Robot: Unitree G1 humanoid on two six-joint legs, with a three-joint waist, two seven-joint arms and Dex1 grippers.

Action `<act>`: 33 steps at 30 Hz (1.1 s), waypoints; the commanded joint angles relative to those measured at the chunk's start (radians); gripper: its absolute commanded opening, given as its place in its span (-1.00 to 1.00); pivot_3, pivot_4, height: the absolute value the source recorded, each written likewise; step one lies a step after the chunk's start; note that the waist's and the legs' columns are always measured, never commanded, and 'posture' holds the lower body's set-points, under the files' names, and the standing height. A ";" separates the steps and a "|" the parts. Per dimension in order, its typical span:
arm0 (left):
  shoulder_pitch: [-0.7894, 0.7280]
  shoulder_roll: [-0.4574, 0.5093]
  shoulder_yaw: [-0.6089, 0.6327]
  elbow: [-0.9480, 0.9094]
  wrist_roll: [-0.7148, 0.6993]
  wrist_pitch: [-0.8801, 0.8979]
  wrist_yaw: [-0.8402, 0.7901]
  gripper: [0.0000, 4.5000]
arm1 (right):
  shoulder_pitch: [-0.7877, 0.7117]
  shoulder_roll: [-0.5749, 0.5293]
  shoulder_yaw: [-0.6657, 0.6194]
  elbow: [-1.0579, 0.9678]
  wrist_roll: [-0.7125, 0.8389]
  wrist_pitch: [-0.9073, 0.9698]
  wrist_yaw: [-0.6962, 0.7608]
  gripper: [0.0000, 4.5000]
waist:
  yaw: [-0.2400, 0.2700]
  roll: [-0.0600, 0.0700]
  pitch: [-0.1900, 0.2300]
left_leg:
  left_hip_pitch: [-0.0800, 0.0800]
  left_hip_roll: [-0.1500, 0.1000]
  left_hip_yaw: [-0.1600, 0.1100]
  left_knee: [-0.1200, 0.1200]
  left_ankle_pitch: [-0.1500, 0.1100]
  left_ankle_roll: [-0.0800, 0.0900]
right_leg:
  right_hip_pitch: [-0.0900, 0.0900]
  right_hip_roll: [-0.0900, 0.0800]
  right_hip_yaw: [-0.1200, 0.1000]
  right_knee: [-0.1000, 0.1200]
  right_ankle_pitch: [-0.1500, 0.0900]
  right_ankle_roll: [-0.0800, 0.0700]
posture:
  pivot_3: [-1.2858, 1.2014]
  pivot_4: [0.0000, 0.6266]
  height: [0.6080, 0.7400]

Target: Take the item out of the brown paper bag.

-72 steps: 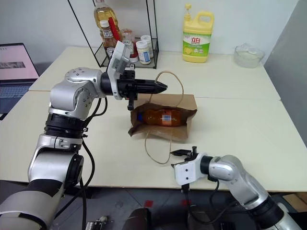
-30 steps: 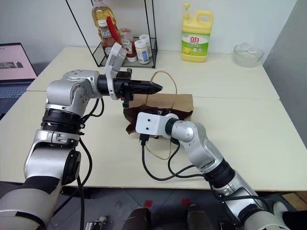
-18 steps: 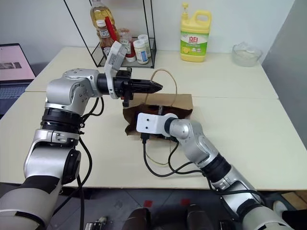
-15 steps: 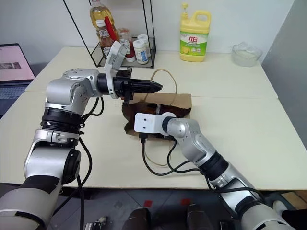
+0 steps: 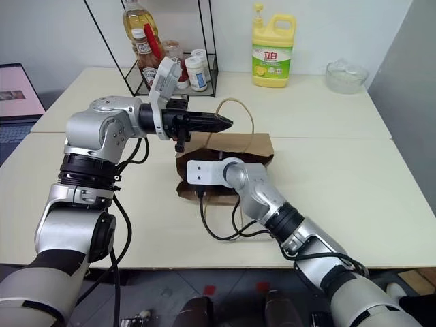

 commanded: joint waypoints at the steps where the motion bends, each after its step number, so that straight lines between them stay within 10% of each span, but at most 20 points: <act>1: -0.003 -0.002 0.025 -0.042 -0.026 0.003 0.004 -1.00 | -0.047 0.033 0.008 0.043 -0.004 -0.011 -0.002 0.99 | -0.002 0.000 0.000 | 0.000 0.000 0.000 0.000 0.000 0.000 | 0.000 0.000 0.000 0.000 0.000 0.000 | 0.03 -0.52 1.00; 5: 0.001 -0.004 0.023 -0.048 -0.025 0.003 0.003 -1.00 | -0.073 0.053 0.004 0.108 0.004 -0.019 -0.006 0.99 | -0.004 0.000 0.000 | 0.000 0.000 0.000 0.000 0.000 0.000 | 0.000 0.000 0.000 0.000 0.000 0.000 | 0.03 -0.52 1.00; 11: 0.005 0.001 0.021 -0.048 -0.020 -0.005 -0.003 -1.00 | -0.071 0.061 -0.013 0.122 0.016 -0.023 -0.007 0.21 | -0.004 0.000 0.000 | 0.000 0.000 -0.001 0.000 0.000 0.000 | 0.000 0.000 0.000 0.000 0.000 0.000 | 0.03 -0.52 1.00; 33: -0.062 -0.010 0.013 0.116 0.034 -0.128 -0.008 -1.00 | 0.115 -0.110 -0.079 -0.485 0.071 0.109 0.211 0.10 | -0.002 0.000 0.000 | -0.001 0.000 -0.001 0.000 0.000 0.000 | 0.000 0.000 -0.001 0.000 0.000 0.000 | 0.03 -0.52 1.00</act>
